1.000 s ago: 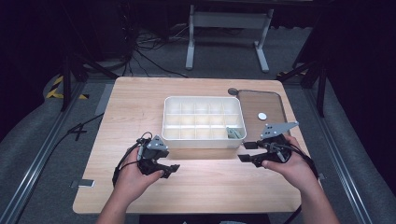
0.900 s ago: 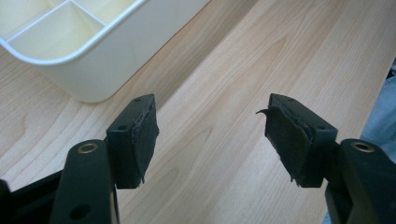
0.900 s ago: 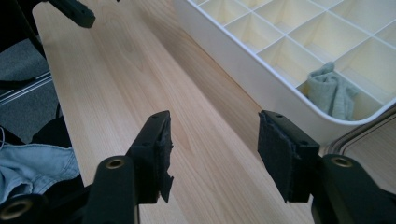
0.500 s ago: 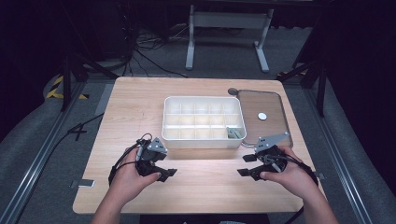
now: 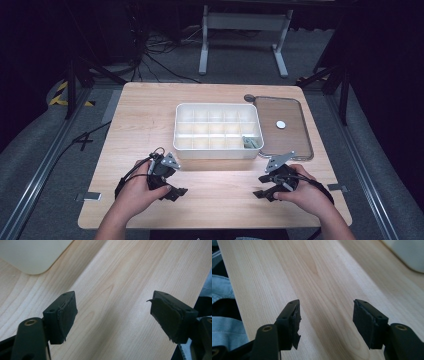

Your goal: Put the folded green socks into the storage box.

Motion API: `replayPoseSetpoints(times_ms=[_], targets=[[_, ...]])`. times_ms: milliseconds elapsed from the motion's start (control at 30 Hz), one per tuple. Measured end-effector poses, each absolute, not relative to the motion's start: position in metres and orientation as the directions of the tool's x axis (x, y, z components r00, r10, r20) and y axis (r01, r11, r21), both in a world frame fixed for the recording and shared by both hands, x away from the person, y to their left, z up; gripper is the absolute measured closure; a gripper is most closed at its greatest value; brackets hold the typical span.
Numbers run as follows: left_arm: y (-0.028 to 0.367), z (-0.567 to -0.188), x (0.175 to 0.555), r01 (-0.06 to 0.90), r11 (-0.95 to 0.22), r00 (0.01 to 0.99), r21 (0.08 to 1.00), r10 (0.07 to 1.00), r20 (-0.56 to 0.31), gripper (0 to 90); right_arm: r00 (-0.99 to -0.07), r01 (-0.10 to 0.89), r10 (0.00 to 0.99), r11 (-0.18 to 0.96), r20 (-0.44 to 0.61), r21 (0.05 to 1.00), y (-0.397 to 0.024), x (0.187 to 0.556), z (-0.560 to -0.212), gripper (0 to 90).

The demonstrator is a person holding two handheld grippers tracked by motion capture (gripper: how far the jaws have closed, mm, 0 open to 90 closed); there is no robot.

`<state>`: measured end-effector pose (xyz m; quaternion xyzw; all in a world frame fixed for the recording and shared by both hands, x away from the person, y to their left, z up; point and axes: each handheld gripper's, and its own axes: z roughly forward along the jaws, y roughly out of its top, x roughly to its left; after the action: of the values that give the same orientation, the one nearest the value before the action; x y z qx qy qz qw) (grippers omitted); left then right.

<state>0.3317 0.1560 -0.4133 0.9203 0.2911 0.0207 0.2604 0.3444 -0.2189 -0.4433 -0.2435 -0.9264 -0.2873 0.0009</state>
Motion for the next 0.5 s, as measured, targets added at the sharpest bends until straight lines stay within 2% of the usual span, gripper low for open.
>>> replayPoseSetpoints(times_ms=[367,500], targets=[[0.152,-0.420,0.333,0.509,-0.743,0.849,0.435,0.517,-0.110,22.6,-0.907,0.405,0.405,0.776,0.111,0.483,-0.206,0.339,-0.454,38.3],[0.151,-0.420,0.333,0.501,-0.751,0.855,0.430,0.507,-0.109,22.5,-0.926,0.358,0.371,0.792,0.076,0.495,-0.200,0.336,-0.457,36.9]])
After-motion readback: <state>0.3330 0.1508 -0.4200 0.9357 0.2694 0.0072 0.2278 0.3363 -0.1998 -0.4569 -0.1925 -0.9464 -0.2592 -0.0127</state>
